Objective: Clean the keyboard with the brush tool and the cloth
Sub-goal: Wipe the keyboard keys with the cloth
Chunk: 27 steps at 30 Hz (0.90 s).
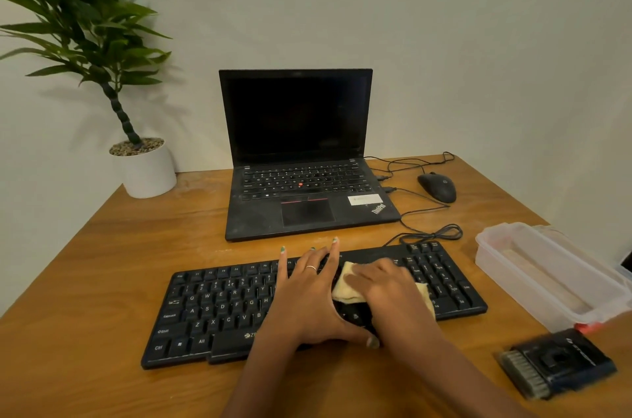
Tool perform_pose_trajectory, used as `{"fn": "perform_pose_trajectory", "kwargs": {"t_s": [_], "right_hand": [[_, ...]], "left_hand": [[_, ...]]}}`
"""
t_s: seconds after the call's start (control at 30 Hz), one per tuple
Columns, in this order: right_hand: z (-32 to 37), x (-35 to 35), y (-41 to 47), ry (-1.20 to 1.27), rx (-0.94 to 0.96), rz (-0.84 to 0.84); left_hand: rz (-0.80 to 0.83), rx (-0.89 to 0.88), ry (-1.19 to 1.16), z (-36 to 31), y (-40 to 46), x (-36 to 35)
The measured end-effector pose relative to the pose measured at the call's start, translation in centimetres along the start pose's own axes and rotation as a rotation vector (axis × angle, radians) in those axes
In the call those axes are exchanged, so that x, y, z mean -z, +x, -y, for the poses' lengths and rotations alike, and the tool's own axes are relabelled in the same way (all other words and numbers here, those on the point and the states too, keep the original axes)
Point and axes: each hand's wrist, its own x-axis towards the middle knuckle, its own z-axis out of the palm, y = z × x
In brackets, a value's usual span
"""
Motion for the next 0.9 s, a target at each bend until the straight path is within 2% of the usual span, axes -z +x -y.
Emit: {"fn": "perform_pose_trajectory", "kwargs": {"t_s": [0.13, 0.27, 0.4, 0.43, 0.5, 0.57, 0.7, 0.77, 0.87, 0.9], "right_hand": [[-0.9, 0.1, -0.2, 0.01, -0.022, -0.147], [0.8, 0.2, 0.6, 0.016, -0.041, -0.079], [2.9, -0.3, 0.7, 0.048, 0.095, -0.01], [2.6, -0.3, 0.7, 0.061, 0.078, -0.029], [1.1, 0.1, 1.2, 0.104, -0.069, -0.095], [0.2, 0.6, 1.6, 0.041, -0.135, -0.163], [2.7, -0.1, 1.2, 0.08, 0.056, -0.01], [2.7, -0.1, 0.7, 0.082, 0.106, -0.045], [1.0, 0.4, 1.1, 0.02, -0.077, -0.151], [1.1, 0.6, 1.1, 0.01, -0.111, -0.14]], "left_hand": [[0.049, 0.072, 0.045, 2.5, -1.4, 0.8], [0.08, 0.121, -0.008, 4.3, -2.3, 1.4], [0.078, 0.113, -0.04, 4.0, -2.3, 1.4], [0.07, 0.111, -0.038, 4.0, -2.3, 1.3], [0.057, 0.113, -0.03, 4.1, -2.4, 1.2], [0.052, 0.109, -0.027, 4.1, -2.4, 1.1], [0.031, 0.098, -0.036, 4.3, -2.4, 0.9], [0.024, 0.092, -0.033, 4.4, -2.4, 0.7], [0.021, 0.089, -0.03, 4.4, -2.5, 0.7], [0.015, 0.087, -0.031, 4.4, -2.5, 0.7]]}}
